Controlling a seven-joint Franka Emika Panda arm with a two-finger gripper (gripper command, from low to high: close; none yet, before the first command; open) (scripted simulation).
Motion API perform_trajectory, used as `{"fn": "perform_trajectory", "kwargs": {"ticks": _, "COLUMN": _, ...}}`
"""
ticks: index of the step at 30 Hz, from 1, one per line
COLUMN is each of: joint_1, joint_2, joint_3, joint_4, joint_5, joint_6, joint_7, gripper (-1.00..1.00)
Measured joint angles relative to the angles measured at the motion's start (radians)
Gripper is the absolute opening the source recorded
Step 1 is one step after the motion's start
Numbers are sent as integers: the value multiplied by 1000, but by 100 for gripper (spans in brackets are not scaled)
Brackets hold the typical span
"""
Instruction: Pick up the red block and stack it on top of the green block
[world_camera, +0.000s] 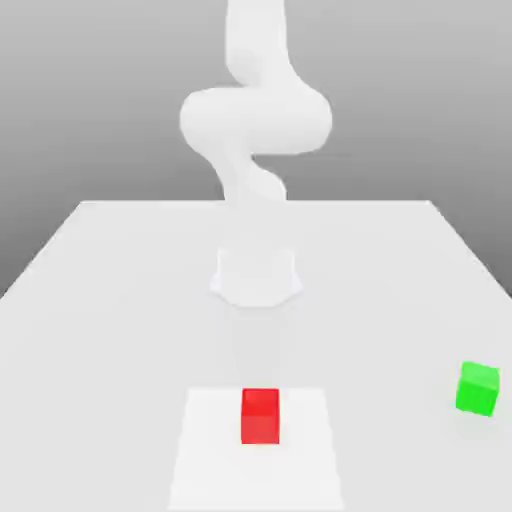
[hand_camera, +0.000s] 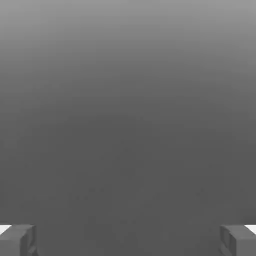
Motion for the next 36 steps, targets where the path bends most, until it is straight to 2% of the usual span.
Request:
{"fn": "perform_trajectory", "kwargs": {"ticks": 18, "joint_1": 15, "joint_2": 669, "joint_3": 1, "joint_4": -404, "joint_5": 3, "joint_6": 407, "joint_7": 10, "gripper": 0}}
{"fn": "perform_trajectory", "kwargs": {"ticks": 25, "joint_1": 14, "joint_2": 923, "joint_3": 2, "joint_4": -406, "joint_5": -5, "joint_6": 612, "joint_7": 17, "gripper": 0}}
{"fn": "perform_trajectory", "kwargs": {"ticks": 26, "joint_1": 13, "joint_2": 952, "joint_3": 2, "joint_4": -402, "joint_5": -4, "joint_6": 636, "joint_7": 16, "gripper": -100}}
{"fn": "perform_trajectory", "kwargs": {"ticks": 32, "joint_1": 13, "joint_2": 966, "joint_3": 3, "joint_4": -400, "joint_5": -7, "joint_6": 649, "joint_7": 19, "gripper": -100}}
{"fn": "perform_trajectory", "kwargs": {"ticks": 36, "joint_1": 10, "joint_2": 869, "joint_3": 5, "joint_4": -414, "joint_5": -8, "joint_6": 566, "joint_7": 19, "gripper": -100}}
